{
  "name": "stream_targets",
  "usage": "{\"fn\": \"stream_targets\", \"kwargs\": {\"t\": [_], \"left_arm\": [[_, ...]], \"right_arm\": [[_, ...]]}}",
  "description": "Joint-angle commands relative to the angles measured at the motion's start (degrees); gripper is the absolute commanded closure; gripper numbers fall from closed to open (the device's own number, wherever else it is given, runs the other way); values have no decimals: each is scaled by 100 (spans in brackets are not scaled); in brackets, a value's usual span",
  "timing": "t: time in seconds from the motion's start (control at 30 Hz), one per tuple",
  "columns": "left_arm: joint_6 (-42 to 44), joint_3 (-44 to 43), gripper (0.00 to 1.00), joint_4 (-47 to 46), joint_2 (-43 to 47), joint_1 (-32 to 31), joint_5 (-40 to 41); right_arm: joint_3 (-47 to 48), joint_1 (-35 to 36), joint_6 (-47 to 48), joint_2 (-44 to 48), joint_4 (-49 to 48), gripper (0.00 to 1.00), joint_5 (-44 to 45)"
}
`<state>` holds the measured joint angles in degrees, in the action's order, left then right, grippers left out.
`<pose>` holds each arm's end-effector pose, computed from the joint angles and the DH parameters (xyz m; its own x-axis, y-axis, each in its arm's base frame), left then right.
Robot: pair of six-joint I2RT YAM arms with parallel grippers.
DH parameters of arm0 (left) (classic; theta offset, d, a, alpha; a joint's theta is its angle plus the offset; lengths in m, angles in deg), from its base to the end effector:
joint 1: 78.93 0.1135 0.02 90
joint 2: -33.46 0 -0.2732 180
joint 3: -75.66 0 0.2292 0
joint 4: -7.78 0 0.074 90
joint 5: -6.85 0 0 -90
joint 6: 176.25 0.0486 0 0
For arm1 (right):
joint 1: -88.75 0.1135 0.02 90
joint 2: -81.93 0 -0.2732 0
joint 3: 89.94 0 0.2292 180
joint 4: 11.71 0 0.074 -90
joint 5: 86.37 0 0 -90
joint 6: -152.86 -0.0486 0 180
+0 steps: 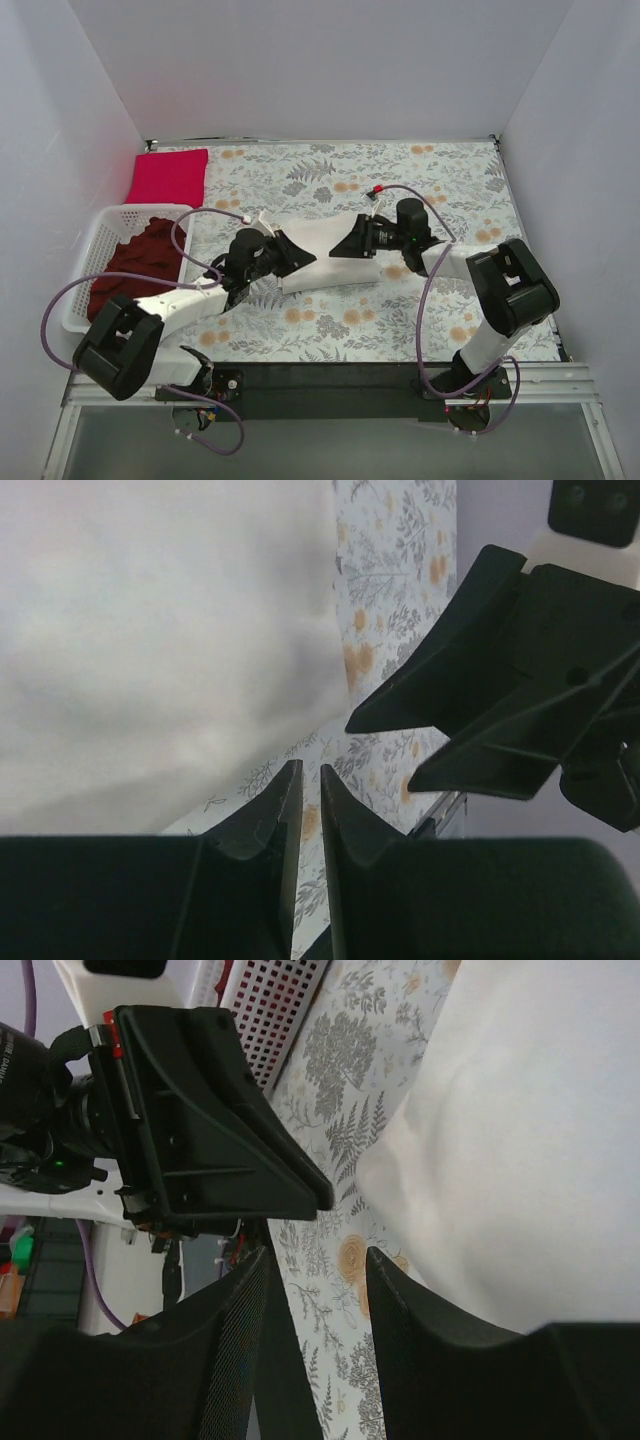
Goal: Fold and stack the t-shirts
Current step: Fold the tshirt
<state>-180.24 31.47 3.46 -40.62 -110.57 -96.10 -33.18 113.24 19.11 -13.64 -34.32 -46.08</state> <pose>0.2099 -0.1421 0.2096 -0.6561 -0.7377 0.1593 -0.4141 0.1755 -0.8931 0.2816 0.1690 0.2123 -0.8297 0.1134 -0.5465 -0.4996 0.2857 0.8178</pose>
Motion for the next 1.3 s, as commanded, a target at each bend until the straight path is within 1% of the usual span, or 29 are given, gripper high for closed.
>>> {"fn": "stream_targets", "kwargs": {"t": [0.0,0.07,0.1,0.13,0.17,0.23,0.27,0.4,0.47,0.53,0.63,0.7,0.77,0.87,0.93,1.07,1.17,1.27], "left_arm": [[-171,-131,89,-37,-421,-211,-23],[-294,-87,91,-274,-738,-237,-49],[-443,-8,92,-475,-1061,-246,-154],[-522,53,93,-564,-1203,-246,-199],[-628,106,94,-652,-1327,-246,-208],[-830,334,96,-837,-1669,-246,-138],[-900,405,97,-846,-1758,-246,-94],[-1112,625,100,-672,-1961,-220,152],[-1156,721,100,-566,-1864,-194,231],[-1174,792,100,-372,-1689,-167,371],[-1051,792,100,-65,-1259,-150,548],[-911,591,100,250,-925,-141,531],[-857,485,100,375,-652,-141,522],[-761,397,100,559,-56,-141,688],[-699,431,99,586,69,-141,759],[-866,730,99,437,-70,-141,847],[-1277,1150,100,16,-413,-141,864],[-1550,1476,100,-424,-650,-80,751]], "right_arm": [[-238,398,-564,-57,-633,49,585],[-343,521,-731,-407,-993,49,752],[-396,565,-958,-566,-1212,49,744],[-466,600,-1056,-751,-1432,49,709],[-528,670,-1170,-1135,-1921,50,674],[-651,732,-1547,-1542,-2355,51,656],[-799,733,-1645,-1926,-2696,52,673],[-1090,697,-1629,-2501,-2682,55,936],[-1205,645,-1585,-2458,-2656,56,1025],[-1302,610,-1471,-2283,-2393,56,1113],[-1179,539,-1154,-1765,-1866,56,1078],[-1144,513,-1084,-1343,-1803,56,1008],[-1126,434,-1118,-966,-1759,56,859],[-1205,250,-1136,-552,-1759,56,648],[-1319,92,-1066,-393,-1759,56,560],[-1704,-286,-846,-488,-1838,56,533],[-2065,-655,-600,-812,-2031,56,586],[-2320,-972,-696,-1288,-2662,58,419]]}}
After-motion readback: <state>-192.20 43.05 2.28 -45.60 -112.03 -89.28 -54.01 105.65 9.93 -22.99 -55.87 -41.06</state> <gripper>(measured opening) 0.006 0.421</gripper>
